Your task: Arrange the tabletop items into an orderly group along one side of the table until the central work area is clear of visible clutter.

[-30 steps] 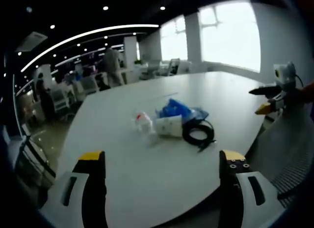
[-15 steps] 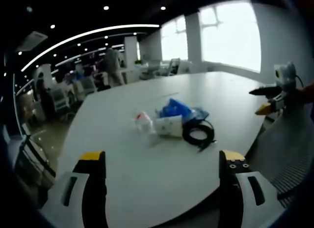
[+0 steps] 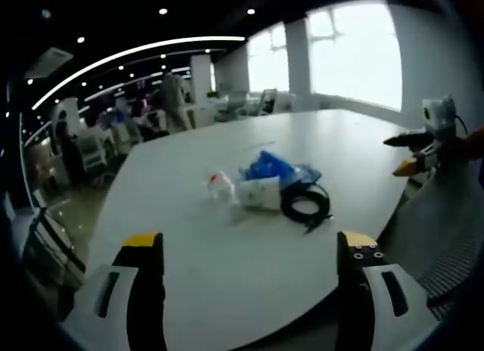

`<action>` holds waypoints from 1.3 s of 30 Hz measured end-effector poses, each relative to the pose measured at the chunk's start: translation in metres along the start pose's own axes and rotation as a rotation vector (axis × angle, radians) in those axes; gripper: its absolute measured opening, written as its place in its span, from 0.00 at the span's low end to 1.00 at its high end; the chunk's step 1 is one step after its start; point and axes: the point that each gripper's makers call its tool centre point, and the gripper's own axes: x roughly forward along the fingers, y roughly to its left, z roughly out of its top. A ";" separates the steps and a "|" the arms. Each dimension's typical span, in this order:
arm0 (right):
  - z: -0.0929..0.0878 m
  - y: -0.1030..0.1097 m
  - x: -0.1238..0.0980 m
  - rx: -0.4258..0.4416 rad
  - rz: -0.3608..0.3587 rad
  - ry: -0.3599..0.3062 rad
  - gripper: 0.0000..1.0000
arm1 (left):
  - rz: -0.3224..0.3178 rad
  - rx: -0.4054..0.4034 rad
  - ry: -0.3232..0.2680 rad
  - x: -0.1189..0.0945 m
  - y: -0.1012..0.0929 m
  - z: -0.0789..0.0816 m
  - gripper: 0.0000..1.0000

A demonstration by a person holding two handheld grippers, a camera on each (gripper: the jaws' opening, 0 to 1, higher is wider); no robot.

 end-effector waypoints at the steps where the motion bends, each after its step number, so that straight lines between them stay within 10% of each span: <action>1: 0.000 0.000 0.000 0.000 0.000 0.001 0.92 | -0.001 0.000 0.000 0.000 0.000 0.000 0.91; 39: 0.000 0.000 -0.001 0.008 -0.001 0.000 0.89 | -0.010 -0.032 0.054 0.004 0.001 -0.007 0.91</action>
